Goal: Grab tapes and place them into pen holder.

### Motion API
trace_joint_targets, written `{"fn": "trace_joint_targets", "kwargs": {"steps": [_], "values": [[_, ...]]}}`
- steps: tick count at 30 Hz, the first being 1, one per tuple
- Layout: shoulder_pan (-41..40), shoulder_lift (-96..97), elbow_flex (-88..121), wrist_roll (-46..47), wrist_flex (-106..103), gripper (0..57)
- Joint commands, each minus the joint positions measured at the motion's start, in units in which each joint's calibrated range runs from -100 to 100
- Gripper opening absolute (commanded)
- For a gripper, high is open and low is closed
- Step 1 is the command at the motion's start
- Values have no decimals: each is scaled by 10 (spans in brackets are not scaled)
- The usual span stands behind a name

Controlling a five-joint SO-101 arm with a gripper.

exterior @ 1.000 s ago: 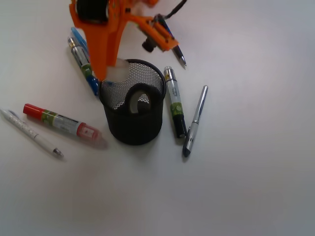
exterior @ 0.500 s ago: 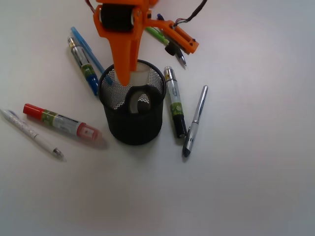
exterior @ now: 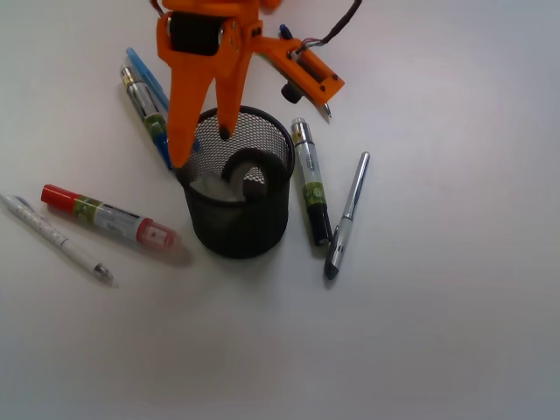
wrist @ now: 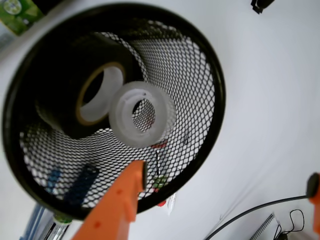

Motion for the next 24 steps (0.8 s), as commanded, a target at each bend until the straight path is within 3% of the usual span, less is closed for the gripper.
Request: {"fn": "trace_joint_targets", "kwargs": {"steps": [1, 6, 11, 18, 24], "values": [[-4, -37, -46, 19, 11, 354], [19, -239, -57, 70, 232, 270], [59, -457, 143, 92, 235, 256], [76, -845, 624, 92, 18, 258], [6, -1126, 1007, 112, -203, 259]]}}
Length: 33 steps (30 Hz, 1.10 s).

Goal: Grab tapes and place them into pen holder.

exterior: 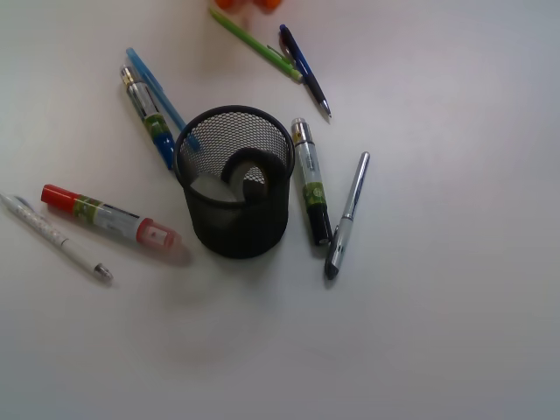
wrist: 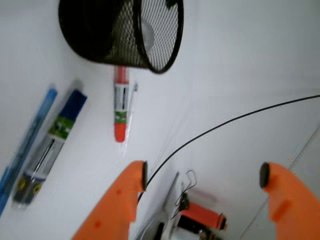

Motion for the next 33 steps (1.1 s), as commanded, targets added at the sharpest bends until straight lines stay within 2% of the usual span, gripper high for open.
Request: {"fn": "trace_joint_targets", "kwargs": {"steps": [1, 8, 10, 13, 14, 15, 17, 33], "values": [[-42, -201, 277, 20, -137, 259], [-51, -183, 399, 38, -151, 244], [-50, -190, 411, 35, -146, 181], [-50, -203, 413, 18, -97, 9], [-51, -203, 413, 14, -78, 0], [-53, -204, 412, 11, -60, 17], [-54, -204, 409, 7, -35, 1], [-54, -204, 401, -10, 21, 3]]}}
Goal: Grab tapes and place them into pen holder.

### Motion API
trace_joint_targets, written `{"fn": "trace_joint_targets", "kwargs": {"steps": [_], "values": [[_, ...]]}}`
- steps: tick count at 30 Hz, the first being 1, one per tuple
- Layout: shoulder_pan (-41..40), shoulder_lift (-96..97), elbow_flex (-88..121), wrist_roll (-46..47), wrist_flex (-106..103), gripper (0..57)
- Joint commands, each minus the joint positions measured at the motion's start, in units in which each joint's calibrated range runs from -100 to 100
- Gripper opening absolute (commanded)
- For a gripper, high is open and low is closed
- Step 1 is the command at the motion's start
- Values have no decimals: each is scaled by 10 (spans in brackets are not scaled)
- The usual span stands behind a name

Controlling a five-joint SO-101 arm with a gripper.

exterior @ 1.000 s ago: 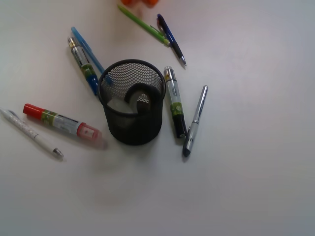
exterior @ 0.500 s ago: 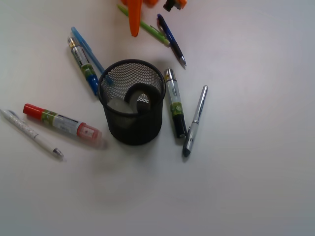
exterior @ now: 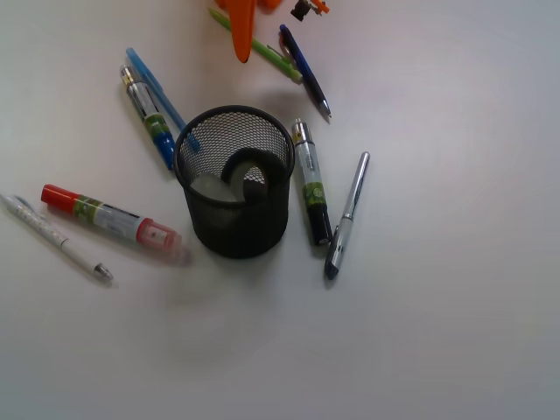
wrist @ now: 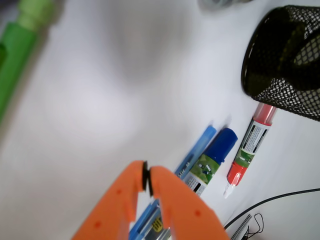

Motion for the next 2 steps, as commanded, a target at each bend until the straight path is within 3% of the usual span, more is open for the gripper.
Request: {"fn": "trace_joint_targets", "kwargs": {"steps": [1, 2], "values": [[-3, -7, -15, -1, 3, 3], [-3, -7, -15, -1, 3, 3]]}}
